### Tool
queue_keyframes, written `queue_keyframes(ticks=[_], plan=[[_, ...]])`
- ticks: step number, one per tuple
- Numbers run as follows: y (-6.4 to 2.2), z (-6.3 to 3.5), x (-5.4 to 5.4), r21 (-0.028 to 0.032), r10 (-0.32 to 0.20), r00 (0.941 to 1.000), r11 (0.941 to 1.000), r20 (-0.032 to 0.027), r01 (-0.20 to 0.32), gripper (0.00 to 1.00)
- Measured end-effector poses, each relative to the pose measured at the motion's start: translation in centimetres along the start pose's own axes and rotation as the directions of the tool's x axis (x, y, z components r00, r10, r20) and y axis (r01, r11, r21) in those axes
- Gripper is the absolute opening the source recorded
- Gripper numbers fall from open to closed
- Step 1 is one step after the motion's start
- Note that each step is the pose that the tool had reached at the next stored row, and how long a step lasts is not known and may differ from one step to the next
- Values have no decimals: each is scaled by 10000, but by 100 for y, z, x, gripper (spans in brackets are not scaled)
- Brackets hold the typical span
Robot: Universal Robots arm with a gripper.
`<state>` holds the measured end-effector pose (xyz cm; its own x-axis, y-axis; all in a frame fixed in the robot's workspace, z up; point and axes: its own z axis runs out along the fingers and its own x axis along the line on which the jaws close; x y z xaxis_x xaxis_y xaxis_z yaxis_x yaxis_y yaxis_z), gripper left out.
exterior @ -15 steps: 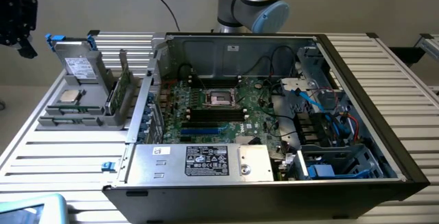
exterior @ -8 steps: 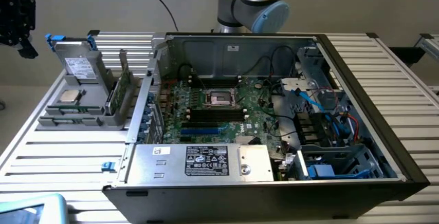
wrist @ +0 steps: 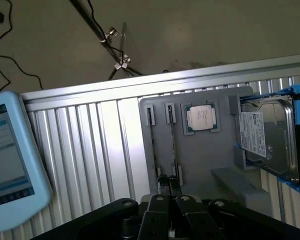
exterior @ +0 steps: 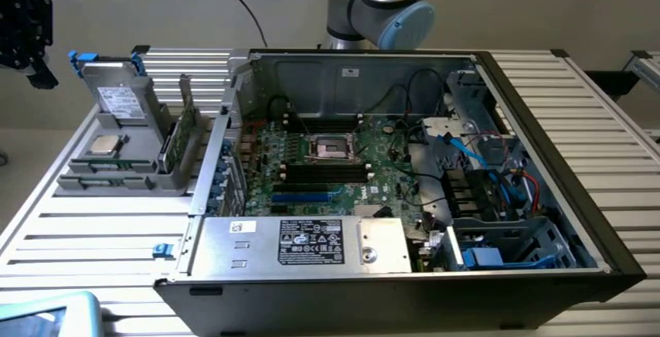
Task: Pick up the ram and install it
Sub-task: 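Pick up the ram and move it above insertion slot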
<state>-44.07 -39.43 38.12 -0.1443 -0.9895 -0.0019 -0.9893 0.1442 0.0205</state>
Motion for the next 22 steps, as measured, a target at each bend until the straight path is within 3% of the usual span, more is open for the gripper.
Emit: queue_keyframes(ticks=[7,9,12,15,16,22], plan=[[0,-1,0,-1,0,10000,10000,-1,0,12],[0,-1,0,-2,0,10000,10000,-1,0,18],[0,-1,0,-2,0,10000,10000,-7,0,36],[-3,12,-1,4,-2,10000,10000,-42,2,42],[-12,25,-2,5,-7,10000,10000,-57,7,49],[-70,134,-10,11,-60,9999,10000,-86,60,49]])
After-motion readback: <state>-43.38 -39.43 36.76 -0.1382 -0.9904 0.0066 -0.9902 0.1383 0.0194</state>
